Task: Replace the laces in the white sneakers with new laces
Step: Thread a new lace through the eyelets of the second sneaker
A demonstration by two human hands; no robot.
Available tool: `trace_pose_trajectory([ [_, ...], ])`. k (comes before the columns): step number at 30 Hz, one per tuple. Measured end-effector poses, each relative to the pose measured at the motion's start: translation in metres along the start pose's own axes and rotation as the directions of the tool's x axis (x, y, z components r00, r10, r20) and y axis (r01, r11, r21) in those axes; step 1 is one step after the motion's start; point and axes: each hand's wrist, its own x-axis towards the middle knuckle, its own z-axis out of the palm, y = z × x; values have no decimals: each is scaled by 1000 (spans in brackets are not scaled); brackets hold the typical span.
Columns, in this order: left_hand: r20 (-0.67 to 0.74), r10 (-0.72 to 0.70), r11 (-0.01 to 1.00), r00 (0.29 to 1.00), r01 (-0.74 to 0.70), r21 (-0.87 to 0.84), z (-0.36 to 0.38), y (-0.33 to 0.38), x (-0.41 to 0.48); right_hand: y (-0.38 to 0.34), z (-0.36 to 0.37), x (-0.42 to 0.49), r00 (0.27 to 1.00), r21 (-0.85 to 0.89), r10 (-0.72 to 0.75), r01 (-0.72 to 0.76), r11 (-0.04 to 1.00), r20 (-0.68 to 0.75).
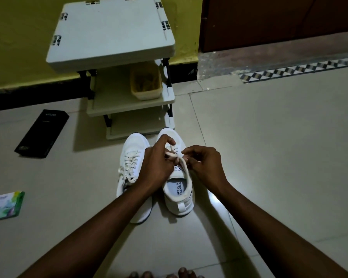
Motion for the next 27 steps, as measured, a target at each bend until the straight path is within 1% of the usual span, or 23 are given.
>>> trace_pose_trajectory([
  [3, -14, 3, 1000, 1000, -2, 19, 1, -5, -1, -4, 5, -2, 992, -70, -127, 126, 990, -17],
  [5, -47, 7, 1000, 999, -6, 27, 3, -11, -2, -7, 9, -5, 979, -68, -200, 198, 978, -30],
  [6, -65, 13, 999, 998, -11, 35, 3, -13, -2, -8, 11, -7, 977, -51, -209, 207, 977, -48],
  [9, -79, 16, 995, 997, -8, 96, 3, -17, -1, -5, 12, -5, 987, 22, -105, 108, 994, -119],
  [11, -72, 4, 992, 997, 5, 122, 2, -16, 0, -2, 9, -3, 990, 56, -48, 55, 997, -132],
  [13, -76, -5, 990, 997, 16, 140, 3, -17, 0, -5, 7, -2, 987, 161, 46, -21, 987, -153],
  [15, -89, -18, 985, 996, 34, 172, 5, -21, 0, -11, 5, 2, 965, 333, 197, -131, 934, -171],
  [17, -96, -23, 982, 995, 40, 184, 6, -23, -1, -20, -3, 7, 927, 551, 338, -200, 810, -160],
  [18, -96, -25, 983, 995, 42, 180, 7, -24, -1, -23, -9, 11, 912, 622, 376, -200, 757, -166],
  [19, -93, -27, 983, 995, 43, 178, 7, -25, -1, -24, -16, 16, 909, 629, 377, -189, 754, -178],
  [21, -85, -33, 983, 996, 47, 175, 6, -26, 0, -20, -30, 23, 943, 472, 272, -154, 868, -193],
  [22, -82, -34, 984, 996, 48, 172, 6, -26, 0, -17, -33, 24, 965, 366, 202, -129, 922, -167],
  [24, -86, -32, 984, 996, 46, 170, 6, -26, 0, -12, -34, 23, 992, 150, 117, -110, 983, -40],
  [26, -95, -27, 985, 995, 42, 168, 6, -26, 0, -9, -26, 17, 988, -70, 80, -71, 995, 132],
  [27, -98, -26, 986, 995, 42, 162, 6, -26, -1, -8, -20, 13, 981, -152, 59, -31, 988, 184],
])
